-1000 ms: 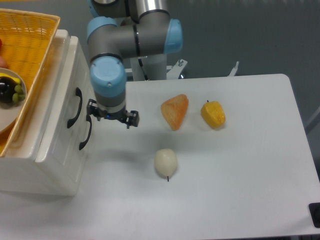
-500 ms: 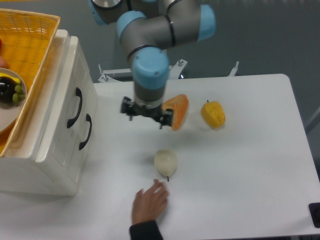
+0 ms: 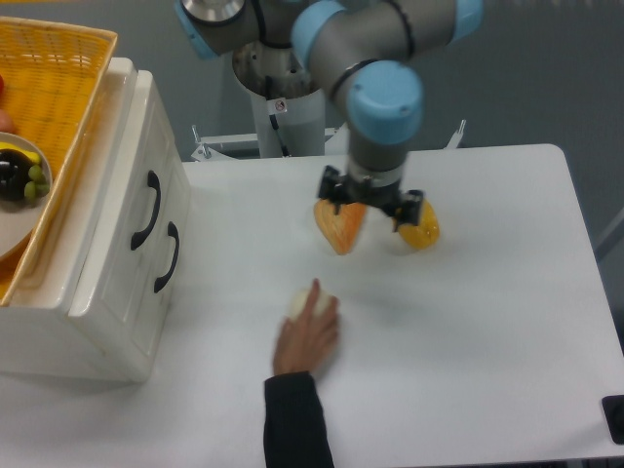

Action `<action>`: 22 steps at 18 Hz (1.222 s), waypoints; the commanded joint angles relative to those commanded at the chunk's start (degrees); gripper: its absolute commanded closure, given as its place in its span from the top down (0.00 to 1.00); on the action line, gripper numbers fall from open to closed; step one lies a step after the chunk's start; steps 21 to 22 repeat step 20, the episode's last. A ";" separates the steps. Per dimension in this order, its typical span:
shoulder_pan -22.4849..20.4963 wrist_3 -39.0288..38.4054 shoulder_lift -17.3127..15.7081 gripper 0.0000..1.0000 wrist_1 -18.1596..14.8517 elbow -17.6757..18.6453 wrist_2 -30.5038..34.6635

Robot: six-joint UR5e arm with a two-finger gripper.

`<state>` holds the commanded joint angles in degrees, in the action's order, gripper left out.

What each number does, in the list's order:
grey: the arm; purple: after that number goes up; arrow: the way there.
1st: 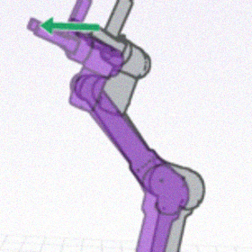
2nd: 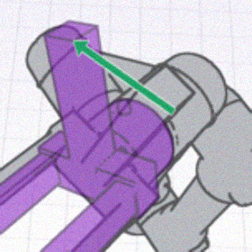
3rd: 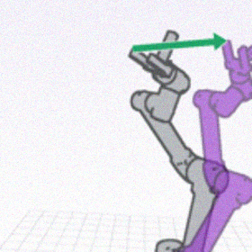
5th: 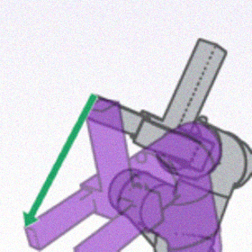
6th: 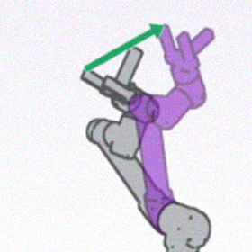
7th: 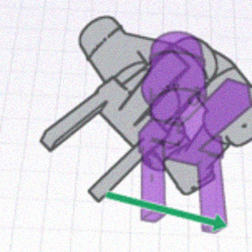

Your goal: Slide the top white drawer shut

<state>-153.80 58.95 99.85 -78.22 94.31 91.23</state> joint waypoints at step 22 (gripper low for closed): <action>-9.77 16.54 0.17 1.00 -0.26 -0.27 0.00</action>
